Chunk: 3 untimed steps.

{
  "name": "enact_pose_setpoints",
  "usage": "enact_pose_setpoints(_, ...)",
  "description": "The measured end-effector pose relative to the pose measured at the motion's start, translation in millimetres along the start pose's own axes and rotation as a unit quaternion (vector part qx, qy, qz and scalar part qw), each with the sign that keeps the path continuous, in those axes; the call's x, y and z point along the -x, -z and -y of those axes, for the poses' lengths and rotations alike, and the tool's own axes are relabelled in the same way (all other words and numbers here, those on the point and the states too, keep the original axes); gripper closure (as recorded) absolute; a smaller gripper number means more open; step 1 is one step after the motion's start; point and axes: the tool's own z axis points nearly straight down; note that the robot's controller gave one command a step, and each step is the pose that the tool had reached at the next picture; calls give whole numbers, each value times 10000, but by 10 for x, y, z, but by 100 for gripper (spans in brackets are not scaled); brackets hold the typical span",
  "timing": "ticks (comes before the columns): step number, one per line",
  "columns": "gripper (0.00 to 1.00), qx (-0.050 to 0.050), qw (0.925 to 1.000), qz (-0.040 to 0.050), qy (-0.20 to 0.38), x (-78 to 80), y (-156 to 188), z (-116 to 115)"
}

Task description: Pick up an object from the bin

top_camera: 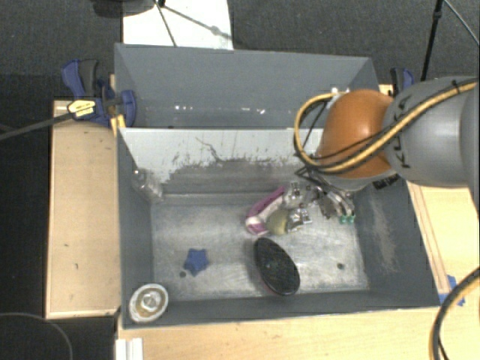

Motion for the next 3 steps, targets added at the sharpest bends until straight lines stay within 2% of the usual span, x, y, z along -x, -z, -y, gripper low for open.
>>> enact_pose_setpoints(1, 0, 17, 9999, -103, 6, -57, -55, -13)
enact_pose_setpoints(2, 100, 6, 10000, 31, 7, 12, 5, -9)
enact_pose_setpoints(3, 100, 1, 10000, -1, 85, 59, 1395, -45)
